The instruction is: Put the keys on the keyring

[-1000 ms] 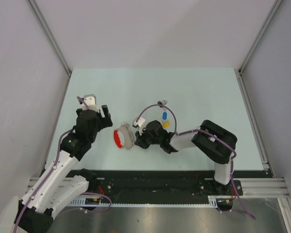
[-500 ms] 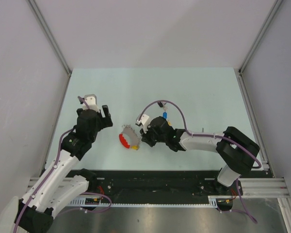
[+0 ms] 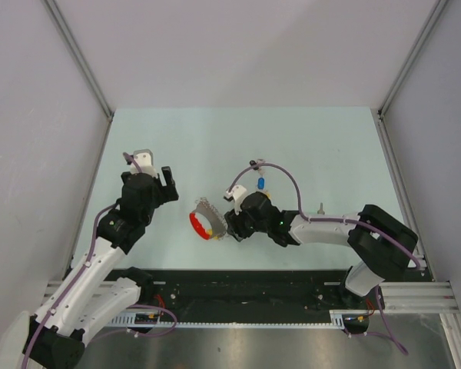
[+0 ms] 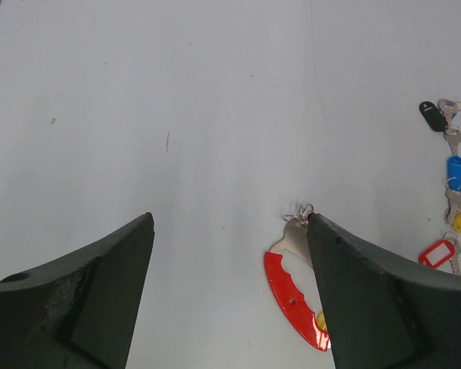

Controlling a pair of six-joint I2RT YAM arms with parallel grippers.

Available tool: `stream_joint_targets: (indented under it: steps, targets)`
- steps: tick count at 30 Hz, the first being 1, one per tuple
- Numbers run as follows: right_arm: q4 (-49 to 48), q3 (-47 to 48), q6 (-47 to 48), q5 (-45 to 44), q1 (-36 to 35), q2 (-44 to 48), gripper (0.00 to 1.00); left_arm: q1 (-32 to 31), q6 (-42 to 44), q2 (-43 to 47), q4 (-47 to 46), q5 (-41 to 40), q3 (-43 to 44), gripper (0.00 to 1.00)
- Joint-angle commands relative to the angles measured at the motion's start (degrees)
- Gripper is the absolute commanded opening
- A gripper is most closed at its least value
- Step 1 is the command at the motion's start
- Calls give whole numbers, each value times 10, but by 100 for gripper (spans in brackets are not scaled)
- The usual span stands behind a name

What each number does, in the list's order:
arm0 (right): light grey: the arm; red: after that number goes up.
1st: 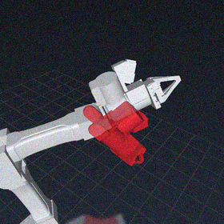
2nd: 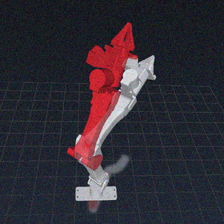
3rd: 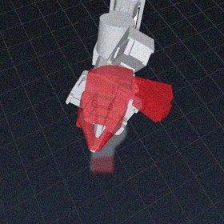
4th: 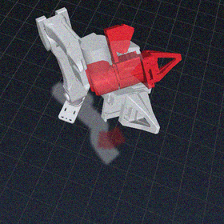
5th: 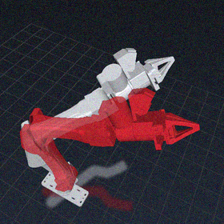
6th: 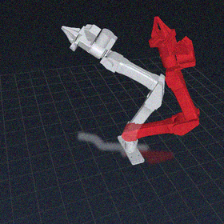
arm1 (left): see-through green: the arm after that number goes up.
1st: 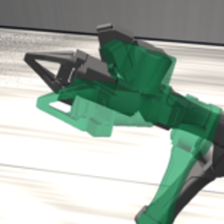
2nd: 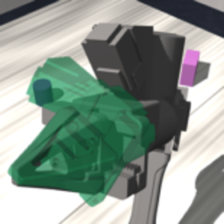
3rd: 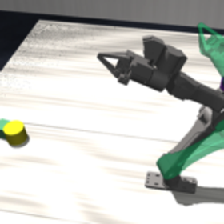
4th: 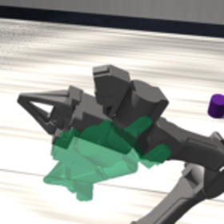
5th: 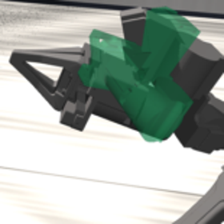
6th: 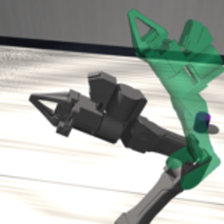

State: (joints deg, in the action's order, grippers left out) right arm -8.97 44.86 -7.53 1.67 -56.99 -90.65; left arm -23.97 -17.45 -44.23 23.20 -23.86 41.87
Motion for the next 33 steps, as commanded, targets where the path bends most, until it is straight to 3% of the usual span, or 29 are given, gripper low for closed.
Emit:
stream_joint_targets:
  steps: [1, 6, 17, 23, 26, 29, 33]
  targets:
    - [-78, -16, -69, 5, -1, -10, 52, 5, 16, 4, -21, -5, -6, 85]
    - [-134, -36, -119, 2, -3, -41, 41, 5, 16, 3, -21, -3, -6, 85]
    - [-158, -47, -170, 10, -7, -76, 28, 5, 17, 3, -22, 1, -6, 85]
    - [-176, -47, -169, 12, -7, -93, 25, 5, 17, 3, -23, 1, -6, 85]
    - [-179, -47, -157, 17, -7, -92, 18, 5, 17, 4, -22, 2, -6, 85]
    - [-169, -46, -136, 19, -8, -64, 4, 5, 18, 4, -24, 3, -7, 85]
    - [-136, -36, -77, 36, -7, -6, 0, 5, 26, 11, -28, 19, -10, 85]
